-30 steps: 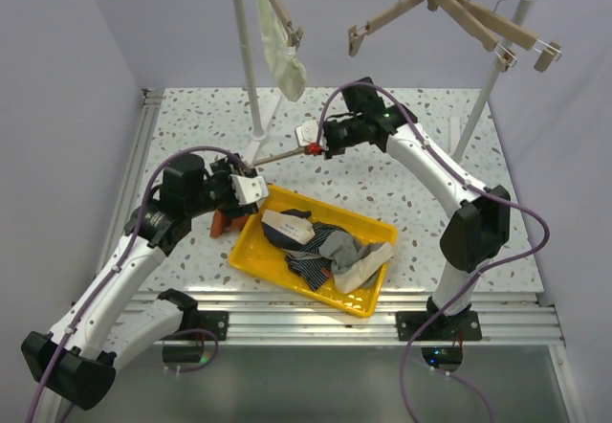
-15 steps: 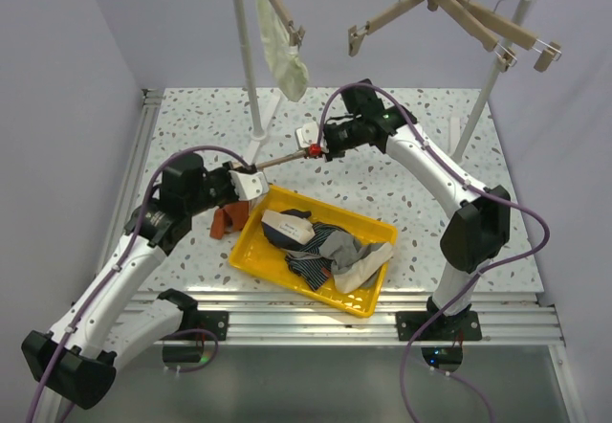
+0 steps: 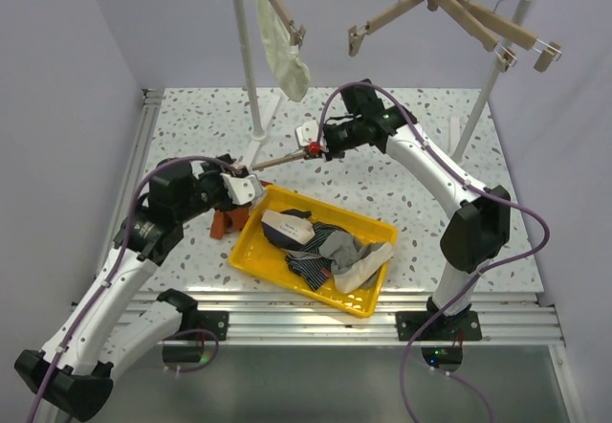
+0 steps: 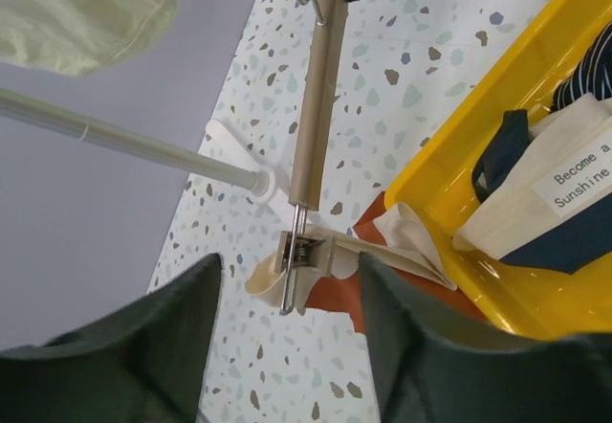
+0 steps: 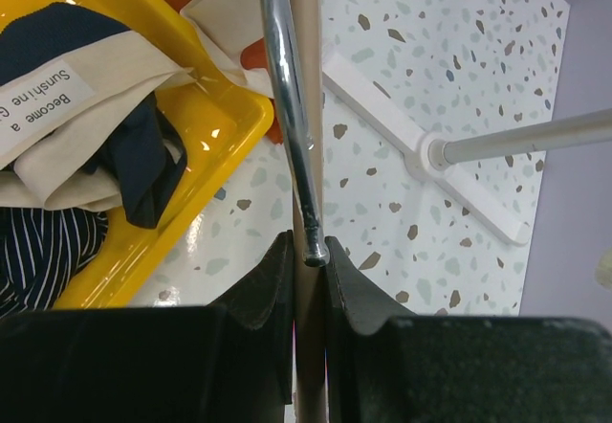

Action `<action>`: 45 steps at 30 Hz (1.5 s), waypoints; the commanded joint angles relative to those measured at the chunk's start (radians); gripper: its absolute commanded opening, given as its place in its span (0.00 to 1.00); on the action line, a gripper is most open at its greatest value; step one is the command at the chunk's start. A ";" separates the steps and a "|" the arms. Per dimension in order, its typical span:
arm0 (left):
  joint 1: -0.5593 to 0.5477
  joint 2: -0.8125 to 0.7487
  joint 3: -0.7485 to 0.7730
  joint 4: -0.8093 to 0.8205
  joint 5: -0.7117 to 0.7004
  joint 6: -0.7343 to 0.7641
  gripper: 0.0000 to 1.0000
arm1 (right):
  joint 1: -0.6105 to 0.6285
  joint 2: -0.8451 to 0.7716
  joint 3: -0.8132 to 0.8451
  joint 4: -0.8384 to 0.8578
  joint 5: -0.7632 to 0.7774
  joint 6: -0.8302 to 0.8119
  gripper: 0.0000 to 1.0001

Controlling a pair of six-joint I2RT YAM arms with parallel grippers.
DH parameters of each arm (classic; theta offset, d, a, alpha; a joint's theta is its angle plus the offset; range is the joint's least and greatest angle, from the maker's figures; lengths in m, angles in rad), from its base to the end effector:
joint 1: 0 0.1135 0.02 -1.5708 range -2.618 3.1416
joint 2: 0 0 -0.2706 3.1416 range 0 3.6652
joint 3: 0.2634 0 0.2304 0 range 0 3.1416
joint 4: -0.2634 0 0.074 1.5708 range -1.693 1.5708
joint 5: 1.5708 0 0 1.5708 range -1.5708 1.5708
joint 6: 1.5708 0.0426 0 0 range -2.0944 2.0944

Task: Remove the underwear clipped to the hanger
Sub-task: Remove the underwear from the hanger.

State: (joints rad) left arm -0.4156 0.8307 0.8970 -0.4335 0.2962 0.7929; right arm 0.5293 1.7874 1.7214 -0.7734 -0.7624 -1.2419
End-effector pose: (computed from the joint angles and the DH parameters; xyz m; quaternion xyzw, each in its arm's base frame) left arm 0.1437 -0.0770 0.3467 0.5320 0.6235 -0.0145 0.5728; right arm 0.3080 0.2143 0.3450 -0.7554 0.4456 0.2098 0.4323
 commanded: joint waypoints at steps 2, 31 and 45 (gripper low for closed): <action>-0.002 -0.042 0.010 0.013 0.024 0.002 0.71 | 0.000 -0.042 0.023 -0.006 -0.040 0.022 0.00; -0.002 0.087 0.049 0.073 -0.029 0.039 0.40 | -0.002 -0.042 0.017 0.000 -0.078 0.068 0.00; -0.002 0.111 0.125 0.003 0.182 -0.093 0.99 | 0.000 -0.026 0.052 -0.092 0.008 -0.067 0.00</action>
State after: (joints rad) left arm -0.4171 0.9051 0.9863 -0.4267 0.3752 0.7422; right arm 0.5289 1.7874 1.7241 -0.8223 -0.7490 -1.2629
